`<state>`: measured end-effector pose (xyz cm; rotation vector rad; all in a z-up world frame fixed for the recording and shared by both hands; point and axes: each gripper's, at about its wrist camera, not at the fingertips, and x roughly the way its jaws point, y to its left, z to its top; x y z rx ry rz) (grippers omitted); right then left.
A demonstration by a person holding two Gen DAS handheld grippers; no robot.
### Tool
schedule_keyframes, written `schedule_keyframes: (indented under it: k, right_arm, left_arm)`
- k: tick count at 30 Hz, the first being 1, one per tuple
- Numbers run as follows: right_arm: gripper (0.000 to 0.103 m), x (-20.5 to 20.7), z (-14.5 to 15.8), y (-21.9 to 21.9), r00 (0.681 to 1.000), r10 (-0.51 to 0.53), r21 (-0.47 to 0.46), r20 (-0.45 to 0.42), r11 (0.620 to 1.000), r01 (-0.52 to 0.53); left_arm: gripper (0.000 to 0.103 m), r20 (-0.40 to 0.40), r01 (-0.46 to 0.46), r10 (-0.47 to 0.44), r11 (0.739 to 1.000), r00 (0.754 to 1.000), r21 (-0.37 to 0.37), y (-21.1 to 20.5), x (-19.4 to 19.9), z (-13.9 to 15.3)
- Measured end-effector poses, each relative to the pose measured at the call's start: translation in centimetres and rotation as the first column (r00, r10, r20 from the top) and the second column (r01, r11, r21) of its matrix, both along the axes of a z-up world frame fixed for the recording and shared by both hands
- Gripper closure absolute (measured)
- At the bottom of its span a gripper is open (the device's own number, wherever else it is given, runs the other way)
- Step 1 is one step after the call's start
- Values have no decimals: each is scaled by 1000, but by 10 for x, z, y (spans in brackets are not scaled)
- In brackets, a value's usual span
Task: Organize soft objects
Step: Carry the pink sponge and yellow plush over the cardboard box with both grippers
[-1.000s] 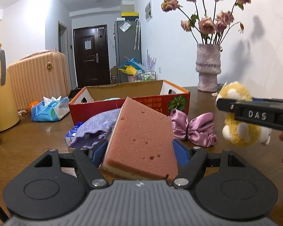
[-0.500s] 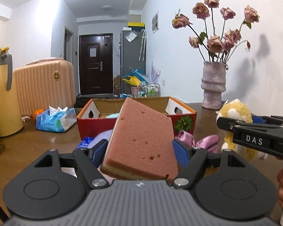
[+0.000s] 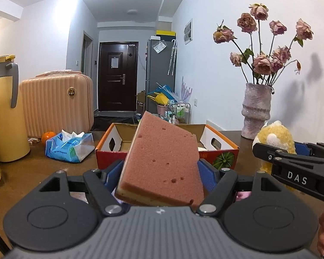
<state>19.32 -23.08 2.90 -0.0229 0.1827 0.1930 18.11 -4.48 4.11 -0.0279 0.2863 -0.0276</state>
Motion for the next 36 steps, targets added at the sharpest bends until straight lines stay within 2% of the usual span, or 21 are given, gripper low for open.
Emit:
schedule_keyframes:
  k: [17,36]
  right_arm:
    - [53,40,7,14,1000,-5,1,4,1000,5]
    - [53,82,10,30,1000,5,-54,20,999,-4]
  left_arm:
    - [27,4,-37,38,998,999,-54,12,48,14]
    - [27,7,-81,81,995,997,-61,25,92,18]
